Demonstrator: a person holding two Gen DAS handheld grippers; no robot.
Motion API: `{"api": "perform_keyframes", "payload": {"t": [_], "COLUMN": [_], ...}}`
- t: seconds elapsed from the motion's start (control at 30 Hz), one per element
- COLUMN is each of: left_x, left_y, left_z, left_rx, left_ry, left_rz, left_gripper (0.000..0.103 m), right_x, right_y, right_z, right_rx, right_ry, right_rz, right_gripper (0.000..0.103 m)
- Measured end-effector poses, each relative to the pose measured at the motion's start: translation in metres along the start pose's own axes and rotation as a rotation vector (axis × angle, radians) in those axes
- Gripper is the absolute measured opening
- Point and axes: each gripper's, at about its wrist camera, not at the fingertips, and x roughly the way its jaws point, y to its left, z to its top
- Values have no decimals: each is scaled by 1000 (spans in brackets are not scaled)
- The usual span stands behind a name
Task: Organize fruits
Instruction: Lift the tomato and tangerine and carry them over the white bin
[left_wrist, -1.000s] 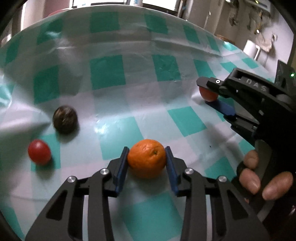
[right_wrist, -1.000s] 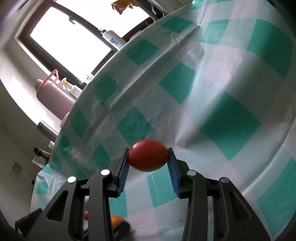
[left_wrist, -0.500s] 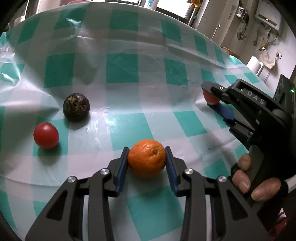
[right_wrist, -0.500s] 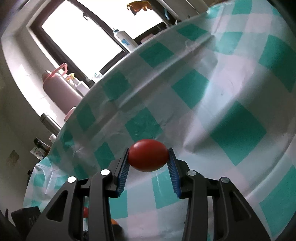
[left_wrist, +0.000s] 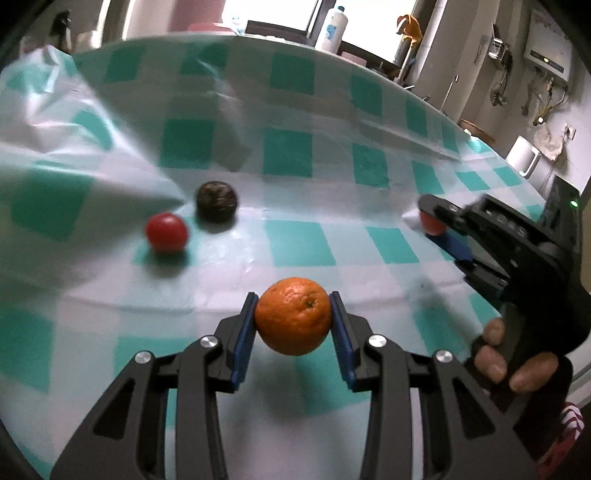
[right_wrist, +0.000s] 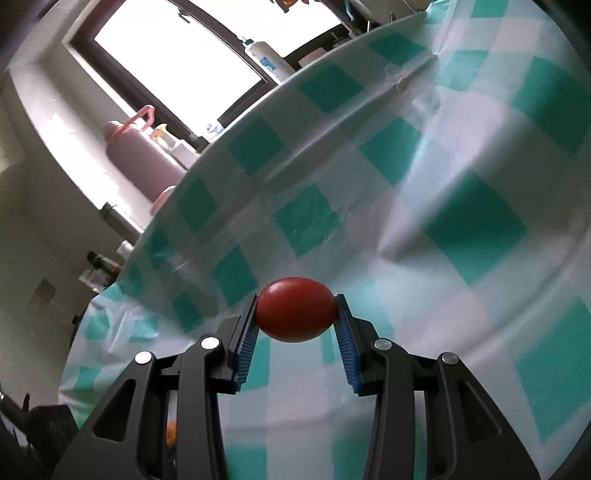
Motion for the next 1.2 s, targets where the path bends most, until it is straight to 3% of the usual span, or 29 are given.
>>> {"api": "perform_keyframes", "payload": {"t": [0.37,0.53,0.73,1.2], "left_x": [-43,-65,-77,-94], "left_y": [16,9,-26,-146], "left_z": [-42,-60,-78,-127], "left_rx": [-23,-3,73,328], "left_ry": [-7,-15,-14,24], "left_rz": [29,18,-6,-85], "left_gripper": [39,39,39,39], "right_x": [-63,-104,-158,-295], "right_y": [18,24,2,-80], "right_z": [-54,-74,-90,-110], "right_rx": [22,-52,-76,-106], "right_ry": [69,97,111,-18], "right_rz": [92,144,144,78], "right_gripper": [40,40,40,41]}}
